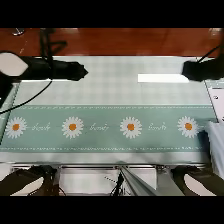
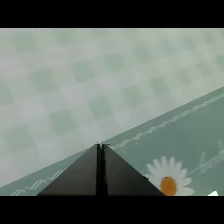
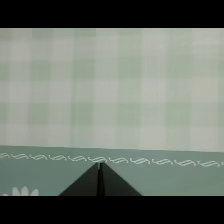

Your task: Fold the shirts.

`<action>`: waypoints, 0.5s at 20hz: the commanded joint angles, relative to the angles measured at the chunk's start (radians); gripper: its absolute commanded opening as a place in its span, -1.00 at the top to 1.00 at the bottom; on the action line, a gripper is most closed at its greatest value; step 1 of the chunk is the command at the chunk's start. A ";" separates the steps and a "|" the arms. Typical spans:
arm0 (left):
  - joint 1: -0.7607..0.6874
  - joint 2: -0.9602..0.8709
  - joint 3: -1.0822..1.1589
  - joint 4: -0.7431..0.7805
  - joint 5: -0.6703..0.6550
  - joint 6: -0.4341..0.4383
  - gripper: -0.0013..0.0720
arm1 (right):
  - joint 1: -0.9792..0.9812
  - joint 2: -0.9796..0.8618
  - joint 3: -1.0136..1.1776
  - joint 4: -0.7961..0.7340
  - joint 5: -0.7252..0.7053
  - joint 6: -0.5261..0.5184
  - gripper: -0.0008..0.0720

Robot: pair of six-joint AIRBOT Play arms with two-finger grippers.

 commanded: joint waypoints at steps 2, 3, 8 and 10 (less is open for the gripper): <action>0.019 -0.105 0.003 0.172 -0.053 -0.076 0.90 | 0.100 -0.153 -0.096 -0.158 -0.068 0.076 0.92; 0.032 -0.104 0.003 0.172 -0.053 -0.076 0.90 | 0.084 -0.174 -0.096 -0.143 -0.067 0.077 0.92; 0.043 -0.106 0.003 0.172 -0.039 -0.076 0.90 | 0.071 -0.183 -0.096 -0.142 -0.068 0.082 0.92; 0.043 -0.108 0.003 0.172 -0.039 -0.076 0.90 | 0.071 -0.183 -0.096 -0.142 -0.068 0.082 0.92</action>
